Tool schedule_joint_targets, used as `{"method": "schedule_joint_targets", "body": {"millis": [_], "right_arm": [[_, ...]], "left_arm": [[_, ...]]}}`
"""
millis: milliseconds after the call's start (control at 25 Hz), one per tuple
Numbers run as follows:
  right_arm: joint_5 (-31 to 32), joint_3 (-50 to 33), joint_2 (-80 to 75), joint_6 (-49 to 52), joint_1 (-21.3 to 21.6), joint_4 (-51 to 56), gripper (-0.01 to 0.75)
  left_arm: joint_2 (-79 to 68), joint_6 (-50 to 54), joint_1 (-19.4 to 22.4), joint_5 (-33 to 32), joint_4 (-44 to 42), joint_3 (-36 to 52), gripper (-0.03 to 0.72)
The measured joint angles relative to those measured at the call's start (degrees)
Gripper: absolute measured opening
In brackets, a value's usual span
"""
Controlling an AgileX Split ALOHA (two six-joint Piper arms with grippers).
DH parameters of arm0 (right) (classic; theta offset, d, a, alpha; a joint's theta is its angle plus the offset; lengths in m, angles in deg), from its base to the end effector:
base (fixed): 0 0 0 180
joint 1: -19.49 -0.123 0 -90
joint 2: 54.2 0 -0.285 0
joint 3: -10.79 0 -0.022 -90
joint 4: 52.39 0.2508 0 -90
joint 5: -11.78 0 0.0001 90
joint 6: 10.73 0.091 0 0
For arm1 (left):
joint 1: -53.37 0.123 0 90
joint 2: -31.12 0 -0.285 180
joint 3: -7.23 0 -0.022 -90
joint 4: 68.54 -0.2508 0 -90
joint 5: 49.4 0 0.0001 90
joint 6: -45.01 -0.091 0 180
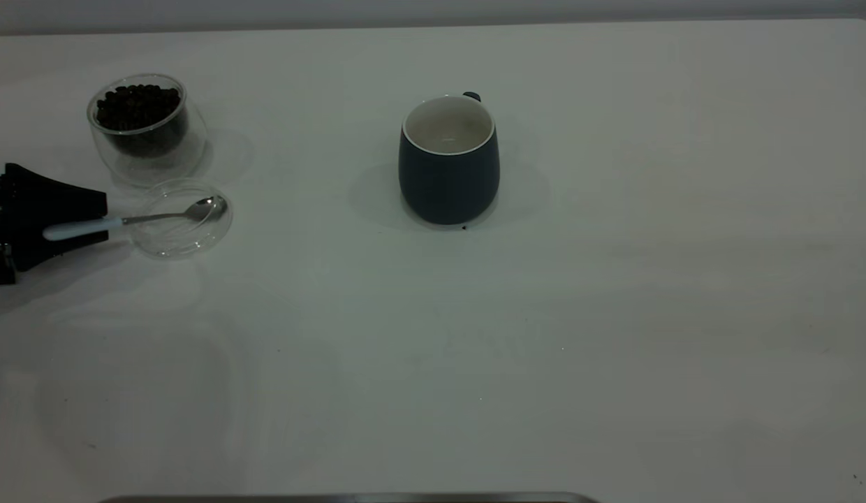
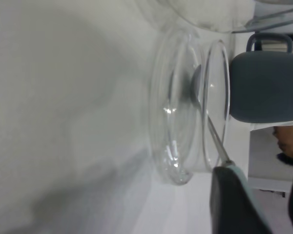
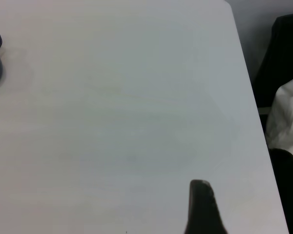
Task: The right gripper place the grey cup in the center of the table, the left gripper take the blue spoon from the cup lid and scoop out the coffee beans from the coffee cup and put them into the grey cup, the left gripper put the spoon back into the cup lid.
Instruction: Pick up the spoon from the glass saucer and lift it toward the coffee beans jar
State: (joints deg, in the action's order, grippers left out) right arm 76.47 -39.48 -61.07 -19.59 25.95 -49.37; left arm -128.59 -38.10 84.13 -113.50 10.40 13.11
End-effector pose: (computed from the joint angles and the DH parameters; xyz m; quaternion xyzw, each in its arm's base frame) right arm -0.0065 0.0051 0.2637 -0.0200 0.8734 -0.0387 0.4851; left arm 0.3382 0.1077 -0.0579 -0.1327 0.8458 -0.4913 0.1601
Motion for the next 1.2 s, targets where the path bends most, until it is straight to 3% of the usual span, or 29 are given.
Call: {"method": "schedule_joint_targets", "body": {"millis": [160,320,760,1200], "right_arm": [[0.0,0.0,0.0,0.0,0.0,0.0,0.459],[0.0,0.0,0.0,0.0,0.0,0.1,0.459],[0.0,0.0,0.0,0.0,0.0,0.1,0.459],[0.0,0.0,0.0,0.0,0.0,0.1,0.459]], "left_arm": [[0.0,0.7,0.0,-0.4,0.1,0.0,0.196],[0.0,2.3,0.0,-0.3,0.1,0.0,0.137],[2.9,8.6,0.1,-0.5,-1.4,-0.5,0.122],[11.1,19.4,0.1,-1.2,-14.7,-7.6,0.122]]}}
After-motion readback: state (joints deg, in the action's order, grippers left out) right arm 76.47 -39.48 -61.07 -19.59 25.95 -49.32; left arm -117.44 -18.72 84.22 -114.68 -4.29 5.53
